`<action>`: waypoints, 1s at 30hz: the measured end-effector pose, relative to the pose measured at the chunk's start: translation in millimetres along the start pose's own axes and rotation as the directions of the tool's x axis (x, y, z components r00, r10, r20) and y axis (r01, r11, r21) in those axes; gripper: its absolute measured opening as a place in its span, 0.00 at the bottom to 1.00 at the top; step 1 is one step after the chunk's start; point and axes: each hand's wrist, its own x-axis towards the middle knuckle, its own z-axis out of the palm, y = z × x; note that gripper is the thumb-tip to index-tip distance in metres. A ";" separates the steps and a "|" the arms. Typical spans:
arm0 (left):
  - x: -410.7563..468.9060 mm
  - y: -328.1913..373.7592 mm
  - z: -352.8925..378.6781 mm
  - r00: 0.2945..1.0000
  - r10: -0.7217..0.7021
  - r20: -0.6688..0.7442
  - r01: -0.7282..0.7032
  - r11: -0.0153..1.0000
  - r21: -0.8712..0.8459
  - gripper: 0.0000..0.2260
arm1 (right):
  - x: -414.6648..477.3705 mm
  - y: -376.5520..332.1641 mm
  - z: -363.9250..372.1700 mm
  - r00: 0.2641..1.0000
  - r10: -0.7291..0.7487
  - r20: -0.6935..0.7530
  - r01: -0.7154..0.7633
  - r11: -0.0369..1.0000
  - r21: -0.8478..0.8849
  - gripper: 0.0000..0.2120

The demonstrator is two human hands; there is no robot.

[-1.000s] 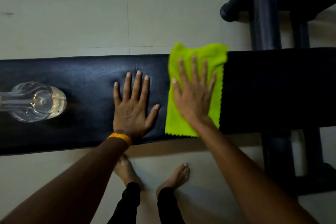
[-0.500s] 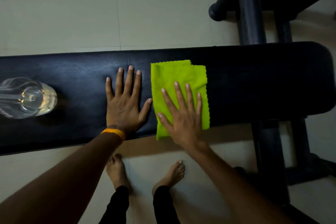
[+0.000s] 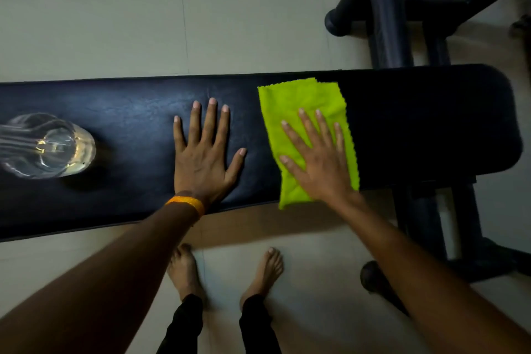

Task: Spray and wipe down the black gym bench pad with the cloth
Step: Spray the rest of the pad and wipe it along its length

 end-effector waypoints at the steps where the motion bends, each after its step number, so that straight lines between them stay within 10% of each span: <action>1: 0.2 -0.4 0.4 1.000 0.001 0.004 -0.001 1.000 0.002 0.36 | 14.1 19.6 -0.3 0.999 0.046 -0.012 -0.046 0.999 -0.007 0.31; 6: 0.2 -1.6 -0.6 1.000 0.000 0.002 0.000 1.000 -0.011 0.36 | 40.3 -27.6 2.7 0.764 0.636 -0.111 -0.615 0.769 0.174 0.31; 12: -0.4 -3.4 -0.3 1.000 0.004 0.020 -0.003 1.000 -0.015 0.36 | 12.8 -20.8 -3.1 0.999 0.050 0.021 -0.050 0.999 -0.003 0.31; 19: 2.0 -34.9 -14.4 1.000 0.001 0.002 -0.001 1.000 0.025 0.38 | 74.7 -34.9 -4.5 0.853 0.521 -0.042 -0.512 0.849 0.130 0.33; 26: -0.2 -61.7 -11.0 0.998 -0.058 0.010 0.057 0.997 0.047 0.37 | 80.6 -55.0 -9.5 0.994 -0.108 0.021 0.108 0.994 0.013 0.30; 30: 0.6 -64.6 -10.3 0.998 -0.064 0.005 0.063 0.997 0.045 0.36 | 109.7 -58.9 -11.4 0.943 0.328 -0.056 -0.320 0.940 0.115 0.29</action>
